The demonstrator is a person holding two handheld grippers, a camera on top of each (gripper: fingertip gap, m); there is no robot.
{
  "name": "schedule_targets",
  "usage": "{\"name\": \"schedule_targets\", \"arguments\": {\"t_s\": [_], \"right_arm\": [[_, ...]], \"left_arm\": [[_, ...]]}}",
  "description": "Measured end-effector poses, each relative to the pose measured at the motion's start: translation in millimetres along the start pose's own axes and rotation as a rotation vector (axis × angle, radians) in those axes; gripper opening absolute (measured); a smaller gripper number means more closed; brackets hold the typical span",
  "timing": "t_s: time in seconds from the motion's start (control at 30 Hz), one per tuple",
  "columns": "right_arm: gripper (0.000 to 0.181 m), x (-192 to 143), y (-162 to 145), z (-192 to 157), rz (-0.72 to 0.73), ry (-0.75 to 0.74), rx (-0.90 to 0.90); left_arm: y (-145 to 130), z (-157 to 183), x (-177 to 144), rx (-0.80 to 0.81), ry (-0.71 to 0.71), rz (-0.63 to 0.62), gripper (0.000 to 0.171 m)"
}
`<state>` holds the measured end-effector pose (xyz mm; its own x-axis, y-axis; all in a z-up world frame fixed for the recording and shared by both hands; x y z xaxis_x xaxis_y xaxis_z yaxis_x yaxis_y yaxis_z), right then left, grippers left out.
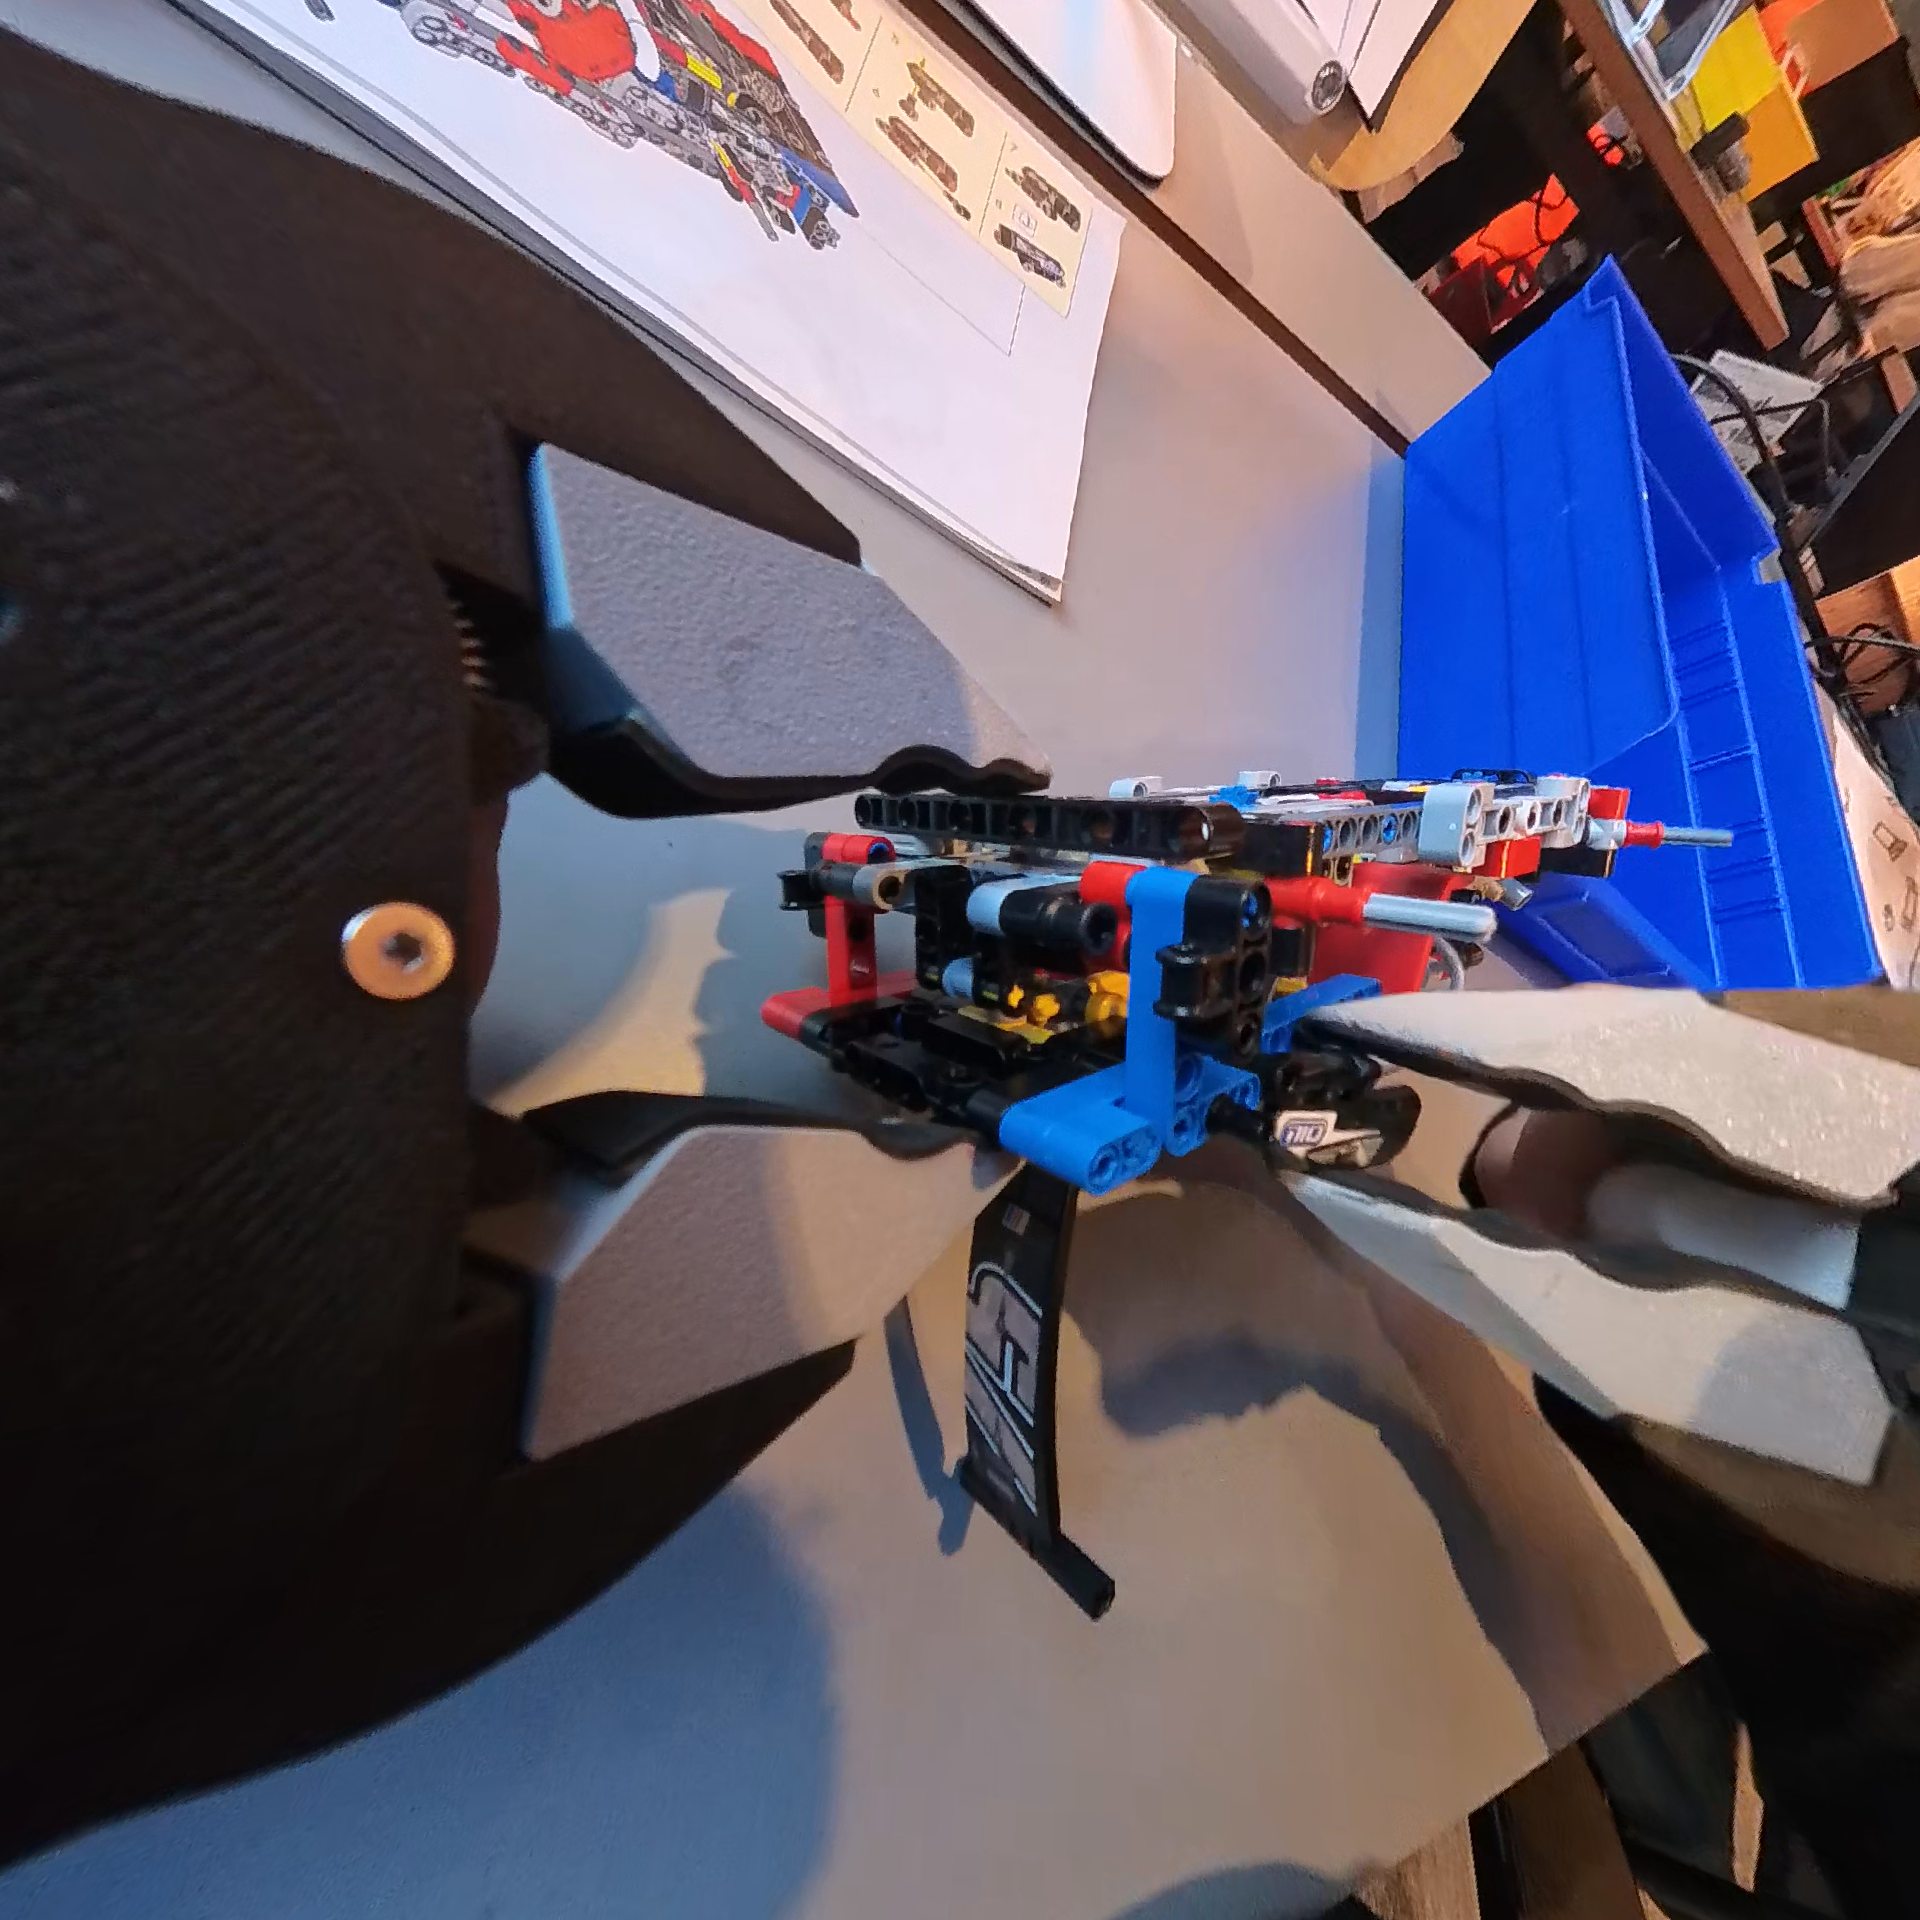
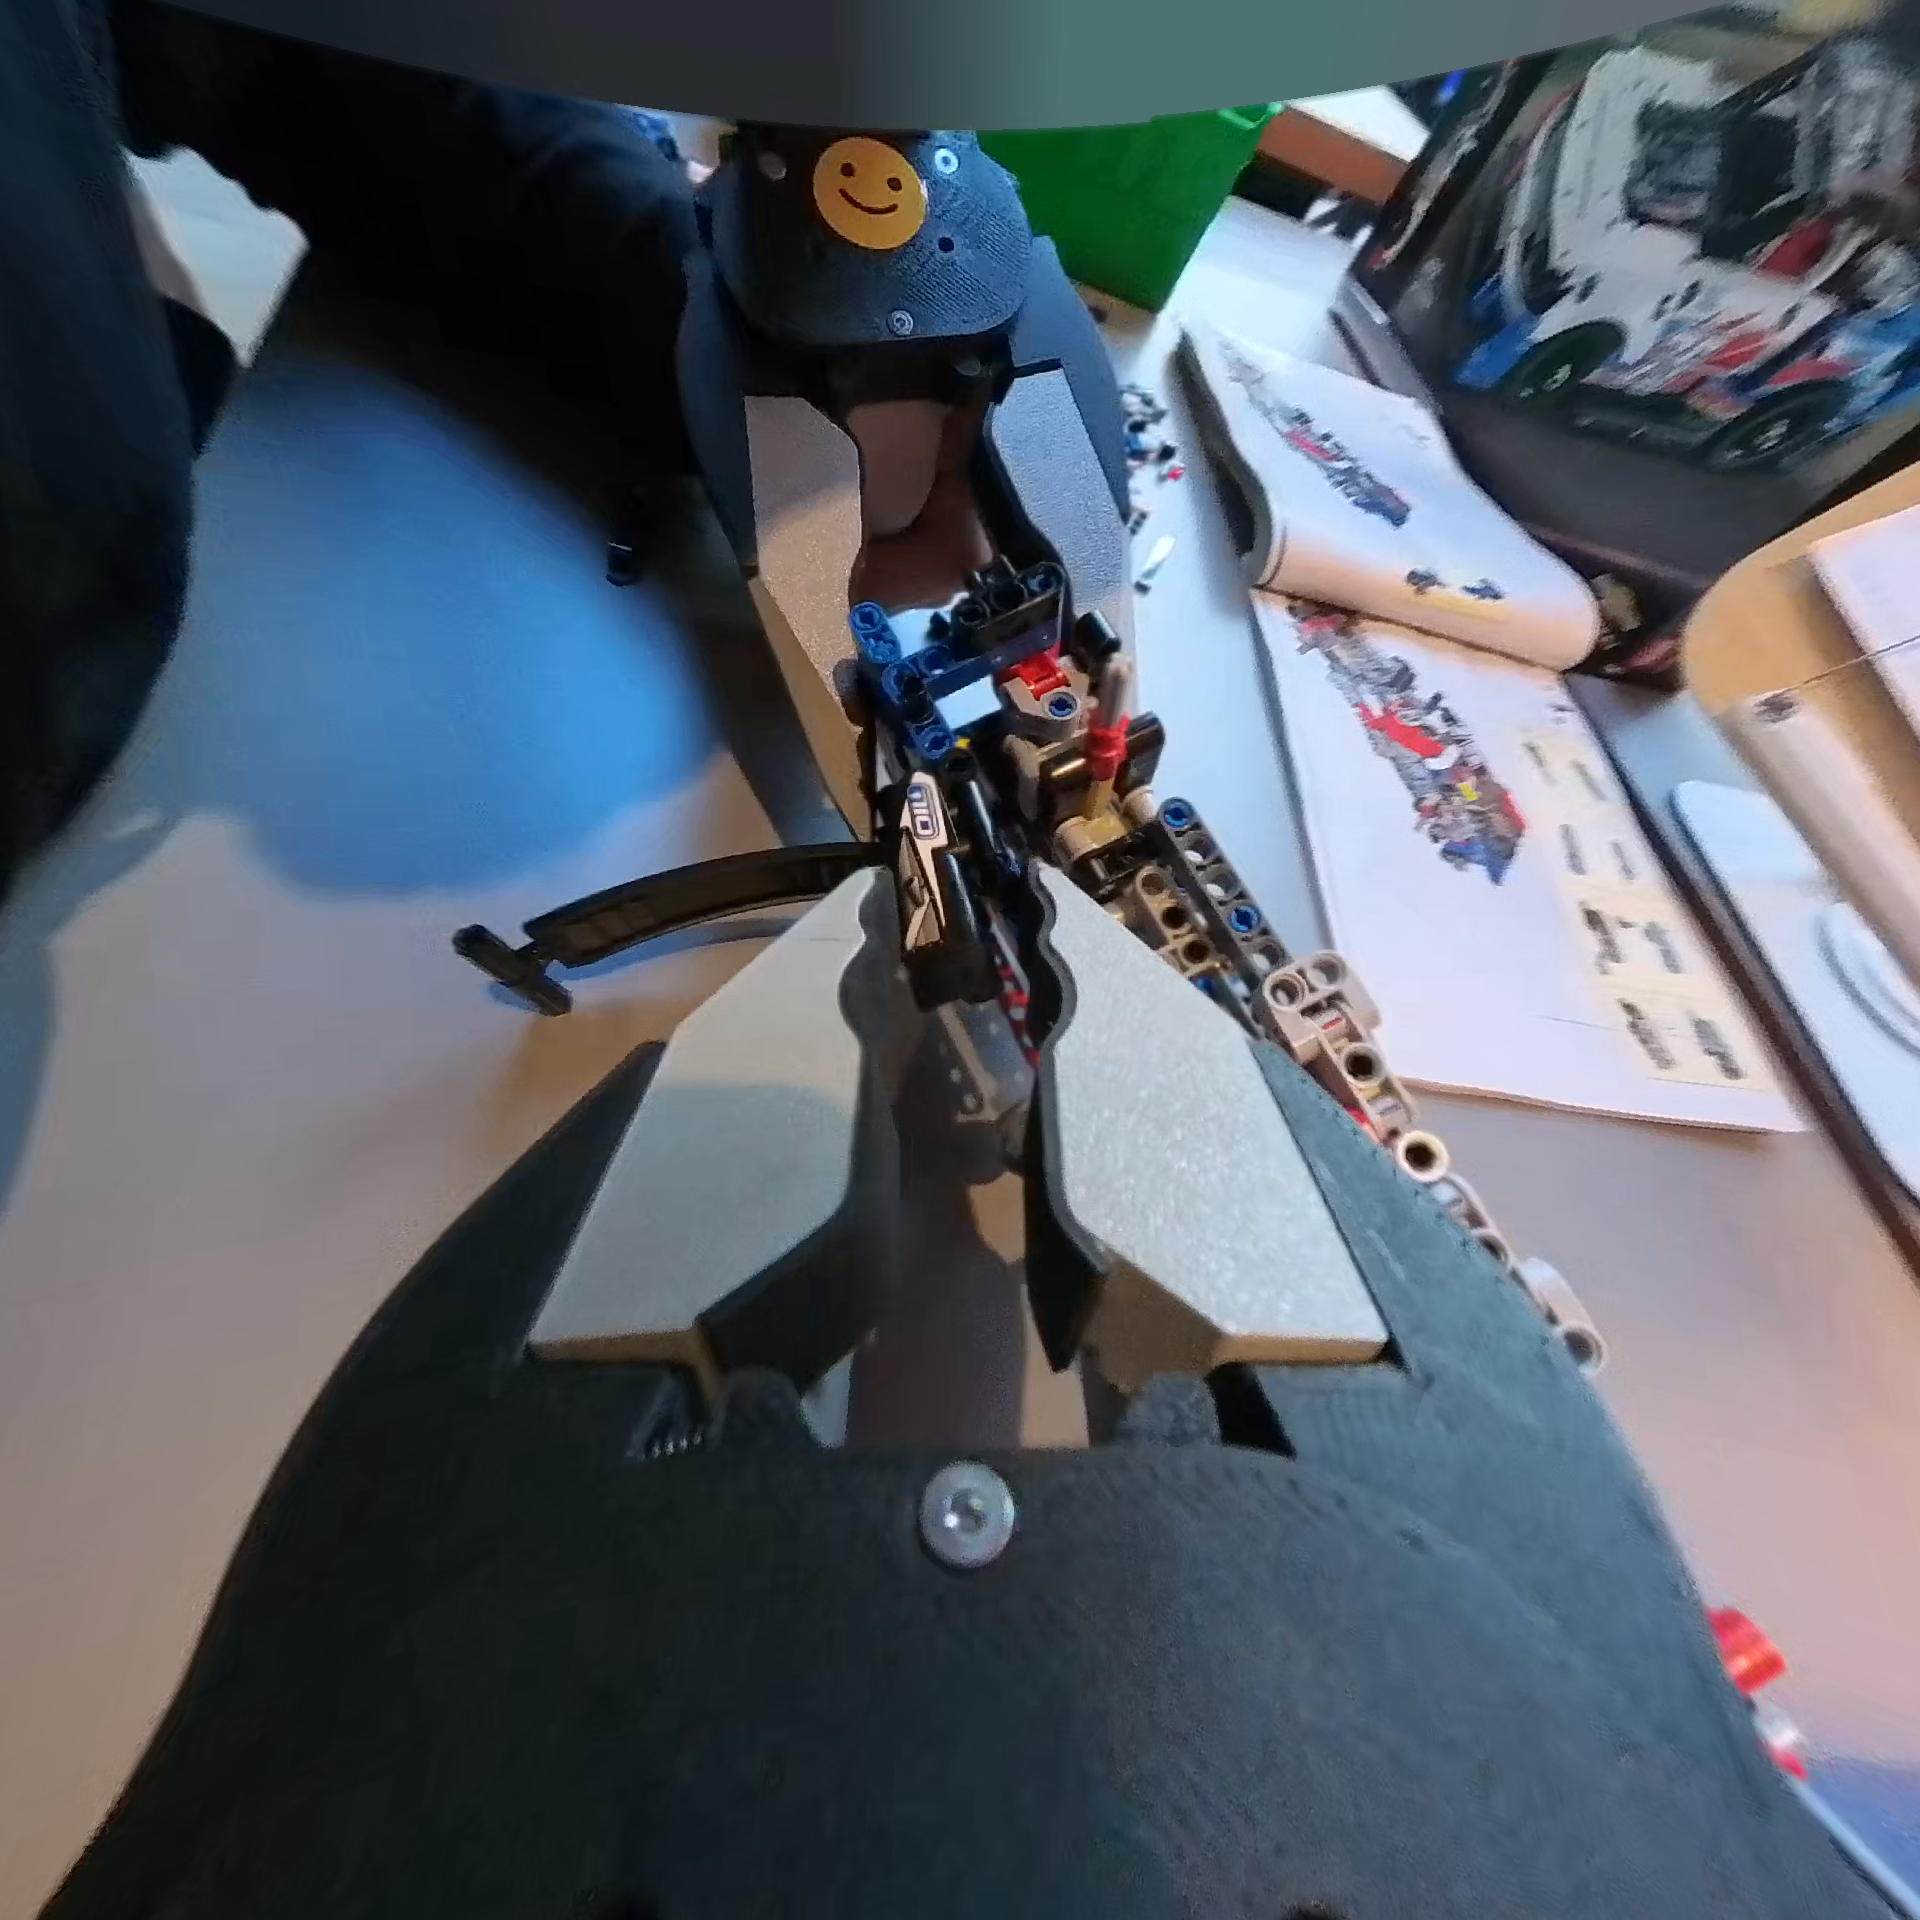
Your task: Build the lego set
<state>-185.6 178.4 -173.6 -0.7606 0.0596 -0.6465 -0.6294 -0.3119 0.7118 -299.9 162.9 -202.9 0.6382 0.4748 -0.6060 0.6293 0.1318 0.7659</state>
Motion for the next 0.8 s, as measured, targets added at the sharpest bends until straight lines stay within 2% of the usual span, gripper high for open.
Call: {"name": "schedule_targets", "arguments": {"t_s": [0.13, 0.27, 0.37, 0.53, 0.67, 0.8], "right_arm": [[0.02, 0.0, 2.0, 6.0, -0.052, 0.027, -0.028], [0.02, 1.2, 0.5, 6.1, -0.098, -0.032, -0.202], [0.02, 2.2, -1.5, 4.5, -0.081, -0.085, -0.318], [0.019, 4.0, -4.0, 9.6, 0.01, -0.001, -0.257], [0.016, 10.2, -7.2, 11.2, -0.014, 0.017, -0.279], [0.016, 8.8, -4.3, 10.8, -0.032, -0.05, -0.287]], "left_arm": [[0.0, -2.2, 0.0, -0.016, 0.013, -0.001, 0.059], [-0.3, -2.1, 0.5, -0.003, 0.032, -0.008, 0.059], [-0.7, -0.9, 0.4, 0.017, 0.032, -0.009, 0.059], [-1.2, -2.4, -0.2, 0.027, 0.013, 0.0, 0.059], [-2.3, -1.7, -0.7, 0.065, 0.002, 0.001, 0.059], [-2.0, -4.0, -0.9, 0.039, -0.003, 0.004, 0.059]]}}
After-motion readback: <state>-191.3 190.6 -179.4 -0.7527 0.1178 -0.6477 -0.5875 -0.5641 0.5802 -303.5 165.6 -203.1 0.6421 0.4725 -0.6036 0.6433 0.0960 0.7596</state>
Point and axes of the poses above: each gripper's, where its closed fingertips meet, x out along the fingers, y out of its top, z = x × y across the jaws, the point moved 5 cm from there along -x, back along the fingers, and after that the axes turned 15 degrees about -z, right-handed, at the moved point
